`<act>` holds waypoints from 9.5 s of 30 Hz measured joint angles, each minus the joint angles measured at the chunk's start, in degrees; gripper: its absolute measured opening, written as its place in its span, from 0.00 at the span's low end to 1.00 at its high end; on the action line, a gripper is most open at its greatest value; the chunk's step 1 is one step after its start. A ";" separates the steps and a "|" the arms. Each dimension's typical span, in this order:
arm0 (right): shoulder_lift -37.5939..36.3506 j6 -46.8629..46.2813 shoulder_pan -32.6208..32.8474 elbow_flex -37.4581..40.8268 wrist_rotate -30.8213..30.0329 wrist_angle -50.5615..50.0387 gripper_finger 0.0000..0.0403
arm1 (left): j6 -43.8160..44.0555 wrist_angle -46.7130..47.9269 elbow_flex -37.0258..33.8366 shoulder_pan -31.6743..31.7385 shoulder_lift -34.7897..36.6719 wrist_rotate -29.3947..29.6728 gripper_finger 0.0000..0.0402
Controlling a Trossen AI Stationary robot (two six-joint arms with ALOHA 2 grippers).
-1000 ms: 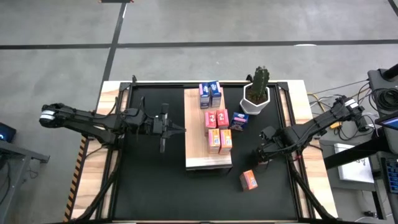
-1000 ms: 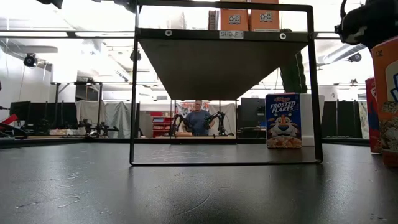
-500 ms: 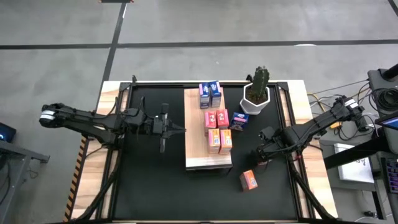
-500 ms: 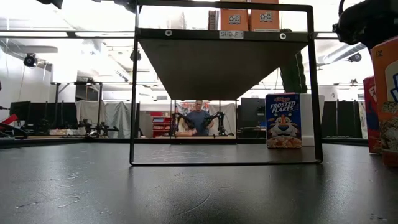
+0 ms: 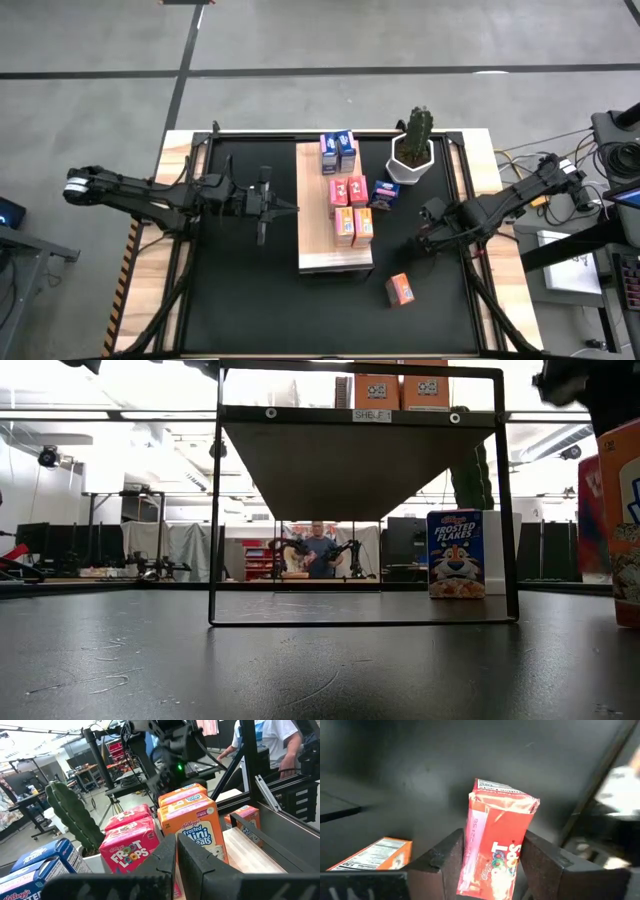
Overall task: Stack cereal on shelf
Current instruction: Put the red cereal box aligned with the other red cereal box on the shelf
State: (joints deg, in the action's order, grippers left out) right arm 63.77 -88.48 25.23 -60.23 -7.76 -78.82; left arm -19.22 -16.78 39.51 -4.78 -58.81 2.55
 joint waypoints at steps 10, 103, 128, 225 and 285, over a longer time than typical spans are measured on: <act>-0.66 6.29 0.00 -20.11 -14.23 -10.92 0.34 | 0.00 0.02 0.00 0.00 0.02 0.02 0.00; 49.27 77.54 -18.15 -74.39 -6.80 7.37 0.49 | 9.24 20.87 0.23 -4.33 5.60 1.53 0.00; 42.08 79.41 -17.99 -74.50 -6.81 6.89 0.49 | 7.13 11.11 0.22 -4.22 -2.64 26.82 0.00; 9.09 89.62 -15.74 -30.88 -9.82 23.50 0.11 | -10.25 9.11 0.24 6.71 -3.30 2.91 0.00; 9.09 88.47 -15.74 -30.81 -9.82 23.29 0.11 | -4.80 4.83 0.23 6.84 -9.14 3.85 0.00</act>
State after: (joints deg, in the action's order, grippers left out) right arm 72.86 -0.01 9.50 -91.05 -17.58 -55.53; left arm -24.02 -11.94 39.74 2.07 -67.94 6.39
